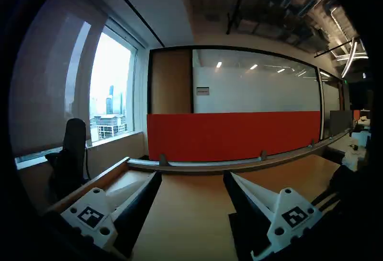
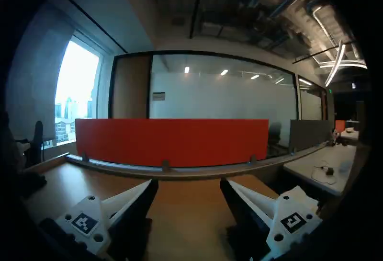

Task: Fold towel

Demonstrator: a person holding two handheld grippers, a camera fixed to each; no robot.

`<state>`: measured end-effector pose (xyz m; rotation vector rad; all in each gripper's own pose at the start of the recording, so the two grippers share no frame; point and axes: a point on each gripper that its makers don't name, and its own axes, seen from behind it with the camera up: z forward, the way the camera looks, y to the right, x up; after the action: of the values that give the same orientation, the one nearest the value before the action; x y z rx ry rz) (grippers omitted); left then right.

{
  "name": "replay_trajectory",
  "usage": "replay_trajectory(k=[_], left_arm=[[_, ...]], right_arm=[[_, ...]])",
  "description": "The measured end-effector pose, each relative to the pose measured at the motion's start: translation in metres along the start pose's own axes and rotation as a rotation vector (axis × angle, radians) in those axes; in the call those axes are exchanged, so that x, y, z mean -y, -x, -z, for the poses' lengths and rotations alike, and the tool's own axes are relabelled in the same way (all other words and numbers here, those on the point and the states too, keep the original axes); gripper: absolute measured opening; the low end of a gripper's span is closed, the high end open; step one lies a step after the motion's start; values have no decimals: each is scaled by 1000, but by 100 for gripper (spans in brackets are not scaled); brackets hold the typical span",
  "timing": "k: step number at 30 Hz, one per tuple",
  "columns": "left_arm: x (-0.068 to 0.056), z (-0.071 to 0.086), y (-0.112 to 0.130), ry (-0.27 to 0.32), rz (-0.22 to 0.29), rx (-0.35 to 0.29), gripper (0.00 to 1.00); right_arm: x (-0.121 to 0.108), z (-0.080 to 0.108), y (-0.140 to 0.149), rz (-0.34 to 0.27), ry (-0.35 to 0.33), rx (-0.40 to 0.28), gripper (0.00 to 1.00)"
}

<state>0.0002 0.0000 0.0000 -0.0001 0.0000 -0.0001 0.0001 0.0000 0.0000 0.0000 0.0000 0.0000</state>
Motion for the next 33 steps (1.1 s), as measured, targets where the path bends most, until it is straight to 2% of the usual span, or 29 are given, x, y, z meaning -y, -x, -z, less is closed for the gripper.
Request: replay_trajectory(k=[6,12,20,27,33], left_arm=[[-7,1,-19,23,11,15,96],[-18,2,-25,72,-17,44,96],[-47,3,-21,208,-53,119,96],[-75,12,-13,348,-85,185,96],[-90,18,9,423,-118,238,96]], right_arm=[[1,1,-22,9,-10,3,100],[8,1,-25,26,-50,34,100],[33,5,-17,65,-176,110,100],[59,13,-7,124,-304,178,100],[79,21,6,164,-397,234,100]])
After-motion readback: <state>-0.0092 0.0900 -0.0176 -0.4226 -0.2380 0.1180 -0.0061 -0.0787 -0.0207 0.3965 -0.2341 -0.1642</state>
